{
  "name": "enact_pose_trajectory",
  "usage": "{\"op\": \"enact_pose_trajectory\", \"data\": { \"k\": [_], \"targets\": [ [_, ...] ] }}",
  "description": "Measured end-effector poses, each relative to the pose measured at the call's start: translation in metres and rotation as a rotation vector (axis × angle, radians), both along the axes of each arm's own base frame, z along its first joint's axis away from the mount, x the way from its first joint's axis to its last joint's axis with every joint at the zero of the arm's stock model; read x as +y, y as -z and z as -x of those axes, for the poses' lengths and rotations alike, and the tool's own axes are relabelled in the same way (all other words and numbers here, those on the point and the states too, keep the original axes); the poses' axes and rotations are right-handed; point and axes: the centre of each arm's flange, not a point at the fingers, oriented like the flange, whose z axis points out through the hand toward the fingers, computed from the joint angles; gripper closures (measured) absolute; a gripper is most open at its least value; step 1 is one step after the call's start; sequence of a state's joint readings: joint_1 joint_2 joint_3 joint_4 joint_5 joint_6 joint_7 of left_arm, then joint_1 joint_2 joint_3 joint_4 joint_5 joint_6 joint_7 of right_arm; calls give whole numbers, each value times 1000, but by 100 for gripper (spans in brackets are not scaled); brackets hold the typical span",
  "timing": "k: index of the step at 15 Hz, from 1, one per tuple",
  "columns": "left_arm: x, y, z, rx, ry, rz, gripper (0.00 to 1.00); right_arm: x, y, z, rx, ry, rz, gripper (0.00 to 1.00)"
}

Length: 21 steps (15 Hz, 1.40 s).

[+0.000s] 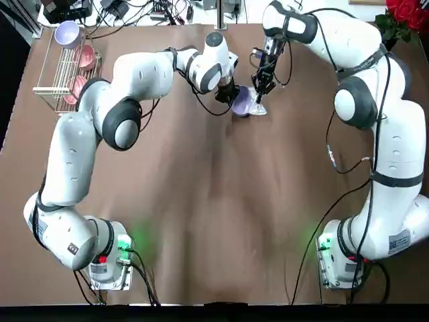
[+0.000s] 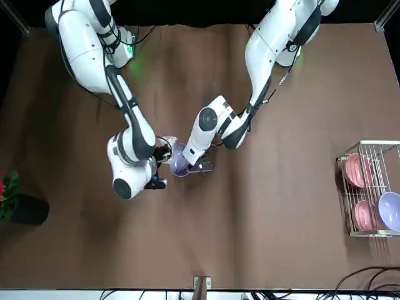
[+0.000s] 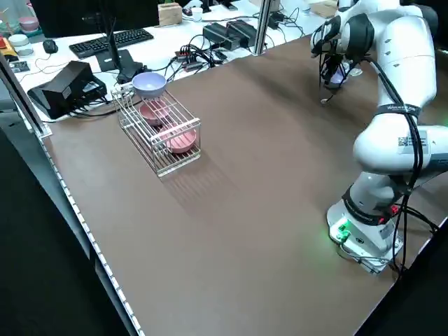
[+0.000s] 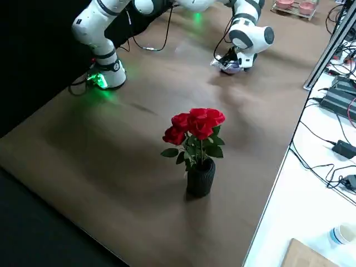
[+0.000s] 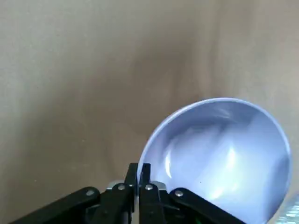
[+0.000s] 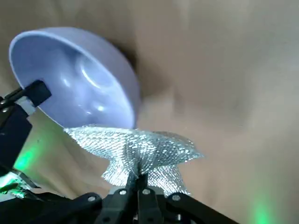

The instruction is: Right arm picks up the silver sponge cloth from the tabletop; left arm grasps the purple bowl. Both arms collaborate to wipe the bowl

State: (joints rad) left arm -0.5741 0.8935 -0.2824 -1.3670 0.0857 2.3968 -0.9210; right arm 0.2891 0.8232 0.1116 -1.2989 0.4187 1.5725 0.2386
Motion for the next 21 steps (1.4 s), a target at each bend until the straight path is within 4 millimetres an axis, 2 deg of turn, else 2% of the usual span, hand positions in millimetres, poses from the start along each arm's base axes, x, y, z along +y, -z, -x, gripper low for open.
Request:
{"op": "enact_pose_trajectory", "data": {
  "k": [4,6,9,12,13,14,16,19,21],
  "targets": [
    [1,-1,-2,-2,-2,1,96,-33,-6,-17,-7,43,3,98],
    [3,-7,-6,-9,-8,4,96,-58,-9,-28,-17,78,10,98],
    [27,-25,-21,28,-20,-50,96,-123,-12,-47,-42,122,72,98],
    [72,-54,-46,76,-9,-119,96,-192,-11,-53,-18,138,87,98],
    [92,-63,-56,94,4,-141,96,-217,-10,-54,-15,140,88,98],
    [119,-72,-69,112,19,-162,96,-248,-7,-54,-13,141,97,98],
    [175,-91,-94,124,43,-182,96,-300,1,-50,-3,158,115,98],
    [287,-109,-127,122,87,-202,96,-357,13,-40,15,185,114,98],
    [362,-105,-136,129,127,-244,96,-381,23,-32,32,184,139,98]
  ]
}}
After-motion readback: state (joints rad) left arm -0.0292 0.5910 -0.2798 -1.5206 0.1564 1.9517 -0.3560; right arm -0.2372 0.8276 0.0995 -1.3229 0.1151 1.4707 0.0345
